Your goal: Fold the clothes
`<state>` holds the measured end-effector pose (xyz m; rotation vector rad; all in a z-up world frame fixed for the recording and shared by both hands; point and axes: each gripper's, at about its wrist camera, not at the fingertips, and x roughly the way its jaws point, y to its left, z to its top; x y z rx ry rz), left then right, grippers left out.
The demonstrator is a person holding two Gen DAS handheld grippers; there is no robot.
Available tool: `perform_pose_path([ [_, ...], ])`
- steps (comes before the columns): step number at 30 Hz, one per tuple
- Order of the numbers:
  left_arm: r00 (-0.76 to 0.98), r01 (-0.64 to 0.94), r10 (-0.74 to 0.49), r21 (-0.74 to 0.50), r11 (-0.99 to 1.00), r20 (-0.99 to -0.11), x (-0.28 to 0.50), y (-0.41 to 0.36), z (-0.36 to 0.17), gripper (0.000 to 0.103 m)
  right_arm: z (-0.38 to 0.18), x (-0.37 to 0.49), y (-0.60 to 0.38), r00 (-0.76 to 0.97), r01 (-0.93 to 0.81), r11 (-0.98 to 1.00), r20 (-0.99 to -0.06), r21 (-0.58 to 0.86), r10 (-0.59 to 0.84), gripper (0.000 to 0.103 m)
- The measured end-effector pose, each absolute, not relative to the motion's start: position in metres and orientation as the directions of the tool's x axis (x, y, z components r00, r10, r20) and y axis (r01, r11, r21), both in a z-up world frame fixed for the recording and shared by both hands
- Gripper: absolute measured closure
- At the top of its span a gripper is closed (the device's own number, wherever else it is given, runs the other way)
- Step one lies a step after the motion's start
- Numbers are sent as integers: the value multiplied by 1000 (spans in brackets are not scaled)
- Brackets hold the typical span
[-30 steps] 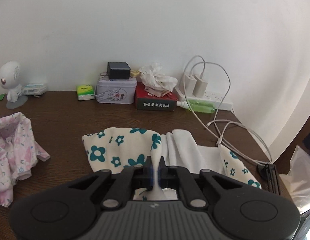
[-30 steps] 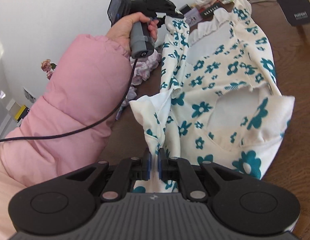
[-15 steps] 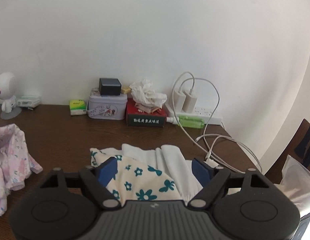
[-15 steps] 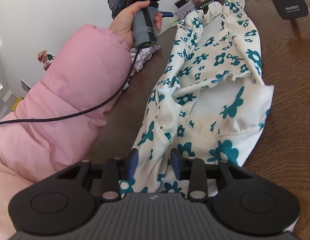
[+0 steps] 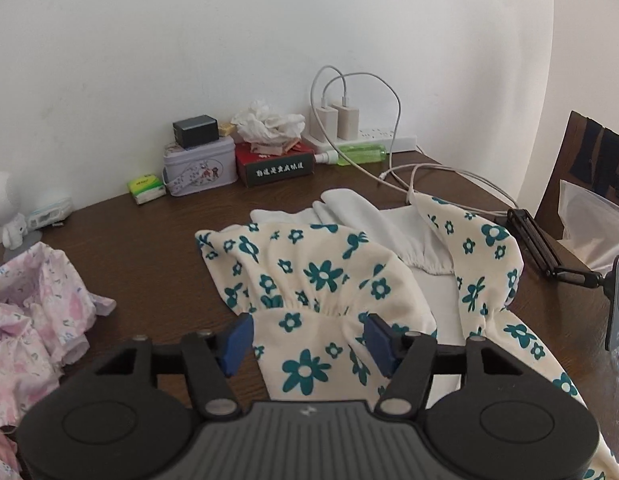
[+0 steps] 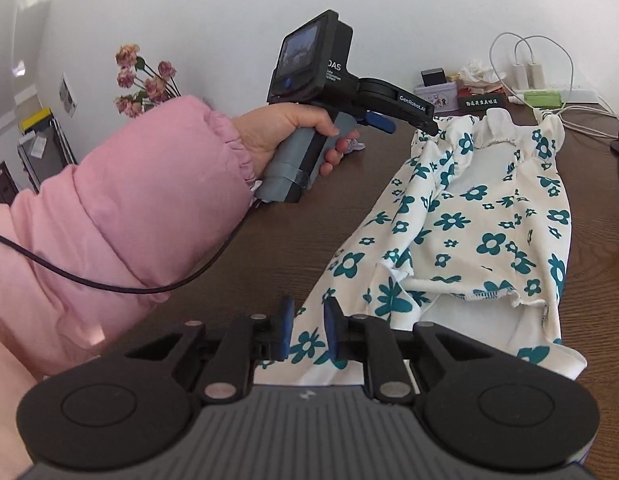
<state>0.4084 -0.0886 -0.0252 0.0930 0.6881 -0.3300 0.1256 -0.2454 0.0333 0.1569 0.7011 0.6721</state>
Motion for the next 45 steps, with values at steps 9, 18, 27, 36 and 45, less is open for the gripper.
perform_pose_path([
  [9,693,366,-265,10,930,-670,413,-104,-62,48,4,129,-267,510,-454,792,-610,407,606,86],
  [18,734,328,-222,50,943,-642,426,-115,-64,36,7,131,-271,477,-478,760,-596,441,646,84],
  [27,774,390,-238,145,909,-587,382,-91,-5,24,49,154,-255,546,-576,763,-557,292,626,65],
  [36,641,602,-358,157,783,-679,299,-75,-8,31,36,200,-201,571,-624,781,-672,17,471,74],
  [45,527,655,-362,96,750,-769,306,-89,-53,35,17,192,-192,560,-612,790,-721,-30,407,73],
])
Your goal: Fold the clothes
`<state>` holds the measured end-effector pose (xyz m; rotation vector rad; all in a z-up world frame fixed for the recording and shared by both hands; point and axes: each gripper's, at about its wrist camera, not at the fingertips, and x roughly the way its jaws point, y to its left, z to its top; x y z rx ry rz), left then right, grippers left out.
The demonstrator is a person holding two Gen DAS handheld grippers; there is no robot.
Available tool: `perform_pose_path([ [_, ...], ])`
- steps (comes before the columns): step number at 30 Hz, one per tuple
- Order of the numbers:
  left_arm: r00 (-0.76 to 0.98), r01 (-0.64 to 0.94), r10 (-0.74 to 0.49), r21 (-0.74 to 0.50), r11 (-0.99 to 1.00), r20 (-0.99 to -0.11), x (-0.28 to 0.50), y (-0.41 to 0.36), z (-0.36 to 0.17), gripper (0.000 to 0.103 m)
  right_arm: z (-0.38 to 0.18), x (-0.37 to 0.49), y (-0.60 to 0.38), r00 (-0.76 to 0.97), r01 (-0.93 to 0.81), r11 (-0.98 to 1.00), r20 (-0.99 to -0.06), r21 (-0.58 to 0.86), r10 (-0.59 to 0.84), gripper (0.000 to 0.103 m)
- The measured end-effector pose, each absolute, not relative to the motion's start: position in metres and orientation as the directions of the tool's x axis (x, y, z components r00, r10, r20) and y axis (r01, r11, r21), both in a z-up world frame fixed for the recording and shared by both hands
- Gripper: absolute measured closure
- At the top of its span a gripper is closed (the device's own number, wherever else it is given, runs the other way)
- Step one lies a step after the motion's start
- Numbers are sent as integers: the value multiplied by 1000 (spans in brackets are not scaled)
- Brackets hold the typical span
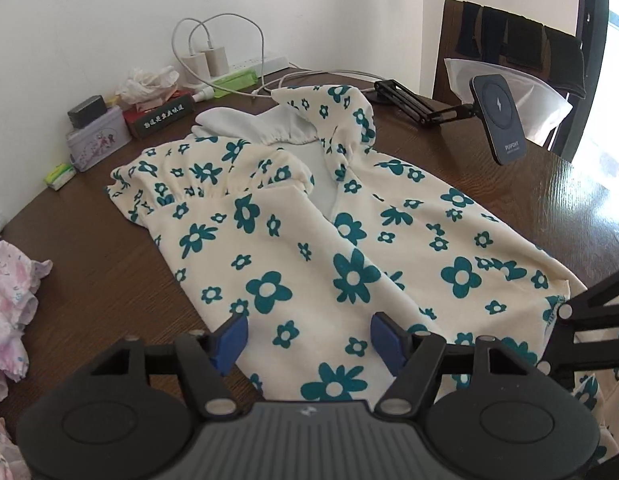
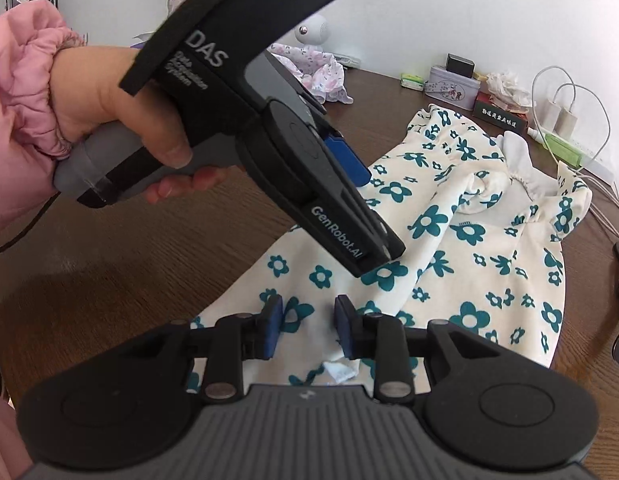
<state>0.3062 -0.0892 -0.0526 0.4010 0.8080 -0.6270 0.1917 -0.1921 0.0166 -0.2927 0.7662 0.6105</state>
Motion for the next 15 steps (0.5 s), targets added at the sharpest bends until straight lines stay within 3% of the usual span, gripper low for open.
perform_pose_path([
  [15,595,409,-330,-78,909,-733,418,-103,-54,32,12,178,-204,576,-593,805,-682,32,451,68],
])
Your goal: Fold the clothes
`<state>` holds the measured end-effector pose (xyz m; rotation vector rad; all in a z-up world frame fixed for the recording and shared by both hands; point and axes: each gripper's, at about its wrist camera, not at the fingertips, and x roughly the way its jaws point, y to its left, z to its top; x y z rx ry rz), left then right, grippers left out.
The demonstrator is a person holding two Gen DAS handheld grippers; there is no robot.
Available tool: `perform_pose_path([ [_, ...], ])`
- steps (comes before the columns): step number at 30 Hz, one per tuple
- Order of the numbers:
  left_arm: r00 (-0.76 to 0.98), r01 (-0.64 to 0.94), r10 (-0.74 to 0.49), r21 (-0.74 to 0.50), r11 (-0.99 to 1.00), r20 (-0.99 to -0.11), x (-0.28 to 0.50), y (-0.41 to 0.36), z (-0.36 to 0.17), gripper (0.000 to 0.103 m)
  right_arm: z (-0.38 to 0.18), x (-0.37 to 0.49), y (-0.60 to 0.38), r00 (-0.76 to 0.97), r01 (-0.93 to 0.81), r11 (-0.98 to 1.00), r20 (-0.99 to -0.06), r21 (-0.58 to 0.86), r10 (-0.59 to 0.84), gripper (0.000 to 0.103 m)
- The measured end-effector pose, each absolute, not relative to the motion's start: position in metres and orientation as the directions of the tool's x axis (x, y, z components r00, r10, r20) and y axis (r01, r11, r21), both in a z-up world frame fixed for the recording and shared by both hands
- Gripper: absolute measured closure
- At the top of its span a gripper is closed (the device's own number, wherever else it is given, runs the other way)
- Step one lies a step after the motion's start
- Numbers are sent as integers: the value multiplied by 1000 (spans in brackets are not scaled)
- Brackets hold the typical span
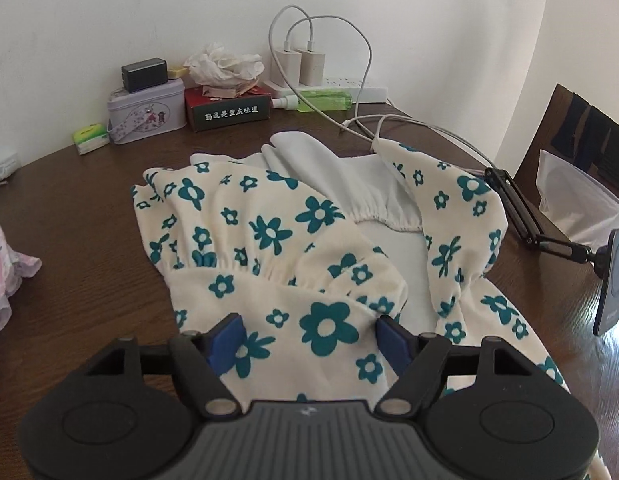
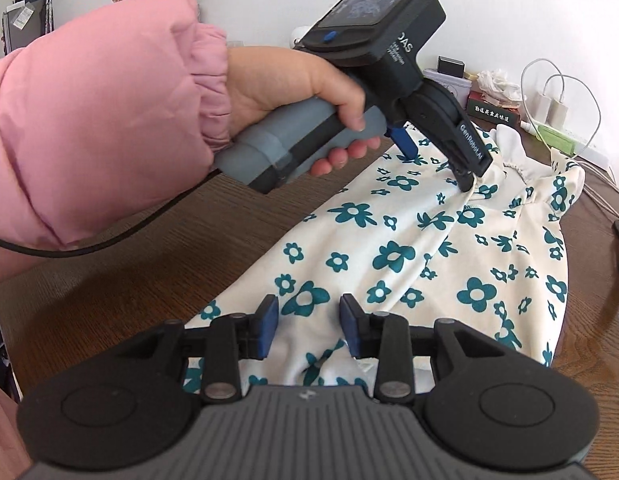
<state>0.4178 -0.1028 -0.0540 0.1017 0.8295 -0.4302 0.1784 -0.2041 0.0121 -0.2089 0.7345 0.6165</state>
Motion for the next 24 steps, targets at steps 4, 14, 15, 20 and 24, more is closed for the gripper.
perform_pose_path([
  [4,612,353,-327,-122,928,-720,445,-101,-53,36,11,178,-209,570,-590,804,-672,66,473,67],
  [14,678,169,-219,-141,976,-702,504,-91,-54,73,9,176,-214,569,-584,804,-653,108,501,67],
  [15,683,154,-204,-135,979,-701,510,-91,-55,73,9,176,-214,569,-585,804,-652,108,501,67],
  [20,724,96,-165,-139,986,-670,510,-92,-40,76,10,176,-212,572,-582,807,-655,100,494,67],
  [24,747,187,-224,-125,974,-626,466,-88,0,59,12,175,-212,586,-574,813,-644,99,492,67],
])
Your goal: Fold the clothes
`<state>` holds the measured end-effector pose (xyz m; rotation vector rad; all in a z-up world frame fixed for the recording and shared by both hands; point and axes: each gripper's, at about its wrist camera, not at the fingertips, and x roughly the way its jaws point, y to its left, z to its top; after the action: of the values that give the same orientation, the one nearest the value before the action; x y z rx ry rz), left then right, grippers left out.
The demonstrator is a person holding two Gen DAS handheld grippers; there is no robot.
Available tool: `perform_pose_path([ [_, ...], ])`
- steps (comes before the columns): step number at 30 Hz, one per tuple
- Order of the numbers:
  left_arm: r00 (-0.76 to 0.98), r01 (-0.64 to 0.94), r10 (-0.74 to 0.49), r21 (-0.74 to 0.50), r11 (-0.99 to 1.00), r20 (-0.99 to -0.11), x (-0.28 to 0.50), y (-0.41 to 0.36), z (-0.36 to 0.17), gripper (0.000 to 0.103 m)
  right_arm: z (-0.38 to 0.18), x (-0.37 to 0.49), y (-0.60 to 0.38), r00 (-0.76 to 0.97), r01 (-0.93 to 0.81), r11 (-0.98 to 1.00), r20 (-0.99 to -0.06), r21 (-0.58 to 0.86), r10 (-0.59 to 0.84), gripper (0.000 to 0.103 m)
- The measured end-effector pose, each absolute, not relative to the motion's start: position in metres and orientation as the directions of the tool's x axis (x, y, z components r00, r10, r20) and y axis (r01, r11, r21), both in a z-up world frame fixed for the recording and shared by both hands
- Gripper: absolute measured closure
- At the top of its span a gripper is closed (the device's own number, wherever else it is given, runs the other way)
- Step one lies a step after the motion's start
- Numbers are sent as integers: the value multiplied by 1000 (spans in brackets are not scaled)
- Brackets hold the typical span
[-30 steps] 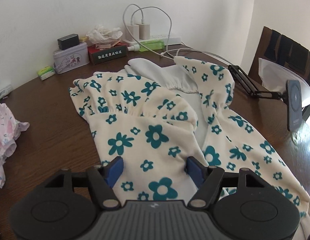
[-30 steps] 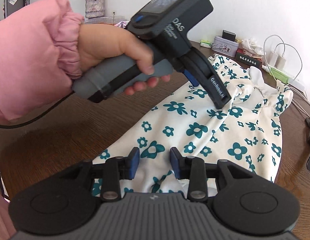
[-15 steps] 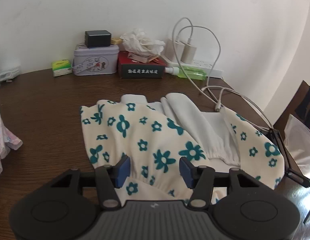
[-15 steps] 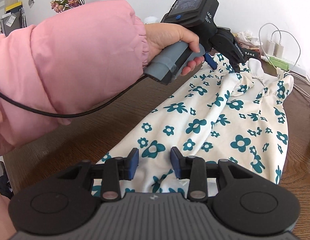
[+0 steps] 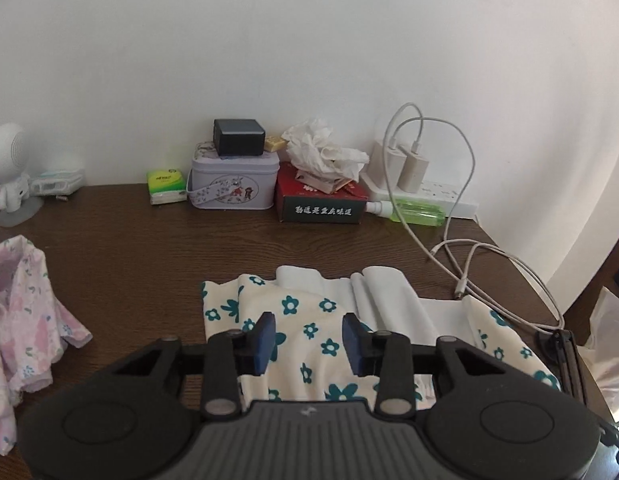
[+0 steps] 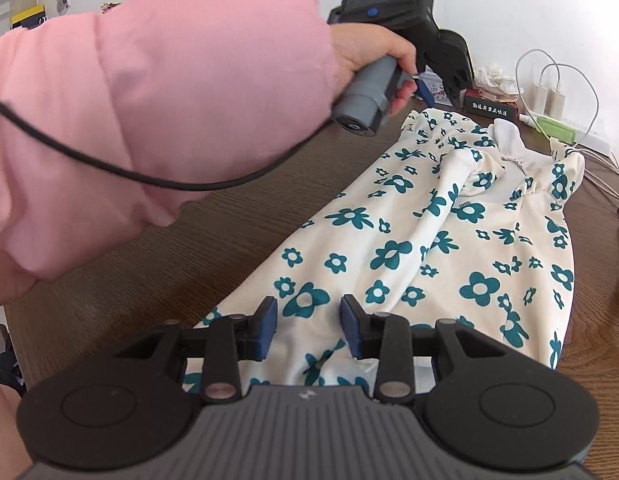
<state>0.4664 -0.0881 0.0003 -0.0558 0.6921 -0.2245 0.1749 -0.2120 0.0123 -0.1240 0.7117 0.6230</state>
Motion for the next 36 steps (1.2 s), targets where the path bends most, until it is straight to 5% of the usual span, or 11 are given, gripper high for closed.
perform_pose_path([
  [2,754,254,-240,-66,965,-611,431,-89,18,40,19,171,-216,597,-562,817,-619,132,511,67],
  [6,716,354,-272,-3,935,-643,368,-89,16,35,38,148,-217,637,-570,813,-563,115,526,67],
  [10,661,439,-295,36,898,-690,309,-88,3,55,40,132,-205,655,-566,824,-587,38,477,73],
  [15,603,516,-305,69,854,-737,259,-93,-20,67,20,132,-194,636,-556,831,-647,-6,421,88],
  [36,685,236,-203,-50,971,-700,402,-100,-56,77,14,116,-217,501,-612,774,-679,161,537,85],
])
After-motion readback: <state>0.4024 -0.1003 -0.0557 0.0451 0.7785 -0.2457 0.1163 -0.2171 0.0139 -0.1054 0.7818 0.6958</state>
